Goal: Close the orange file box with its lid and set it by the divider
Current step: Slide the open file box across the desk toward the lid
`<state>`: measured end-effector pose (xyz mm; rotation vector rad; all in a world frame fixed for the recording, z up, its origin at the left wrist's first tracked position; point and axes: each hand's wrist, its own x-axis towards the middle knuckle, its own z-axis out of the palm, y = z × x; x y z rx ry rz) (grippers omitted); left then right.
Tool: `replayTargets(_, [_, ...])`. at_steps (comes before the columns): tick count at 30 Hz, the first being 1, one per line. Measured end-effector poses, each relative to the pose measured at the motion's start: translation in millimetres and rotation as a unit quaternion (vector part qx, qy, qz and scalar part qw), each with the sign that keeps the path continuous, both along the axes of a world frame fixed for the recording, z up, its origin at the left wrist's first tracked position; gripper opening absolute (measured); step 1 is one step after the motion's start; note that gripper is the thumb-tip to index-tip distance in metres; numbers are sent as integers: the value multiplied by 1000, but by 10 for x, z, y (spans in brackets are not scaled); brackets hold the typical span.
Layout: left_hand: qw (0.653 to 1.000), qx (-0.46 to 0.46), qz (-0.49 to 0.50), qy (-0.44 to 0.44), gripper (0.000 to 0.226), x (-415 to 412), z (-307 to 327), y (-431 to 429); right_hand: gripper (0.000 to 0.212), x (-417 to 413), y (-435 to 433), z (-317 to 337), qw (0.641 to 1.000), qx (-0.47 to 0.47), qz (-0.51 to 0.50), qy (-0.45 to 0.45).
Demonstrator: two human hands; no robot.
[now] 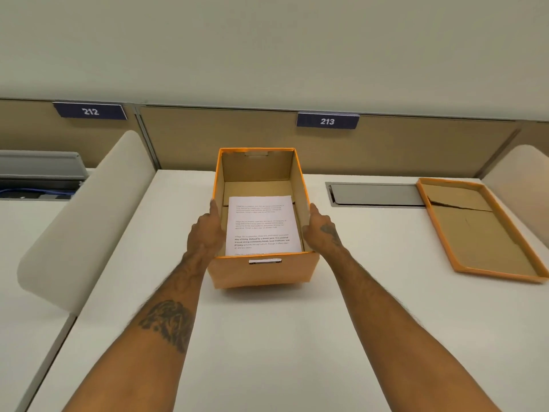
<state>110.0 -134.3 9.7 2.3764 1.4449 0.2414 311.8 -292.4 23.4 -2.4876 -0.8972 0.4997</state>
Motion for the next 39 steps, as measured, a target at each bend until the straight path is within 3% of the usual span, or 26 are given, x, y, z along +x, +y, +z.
replayTargets(6, [999,-3,-28,-17,78,437,-72,-969,50,408,-1059,-40,1000,22,0,9])
replayTargets(15, [1000,-10,-28,3,77,762,-247,-1885,57,714,-2022,-219,1000,8,-12,7])
replayTargets(22, [999,-7,-43,9,78,815,-281,-2120,69,738,-2256,-271,999,-8,-32,9])
replayTargets(39, [999,0,-45,6,76,770,-371,-2140,71,666,-2327,-363,999,-22,-44,5])
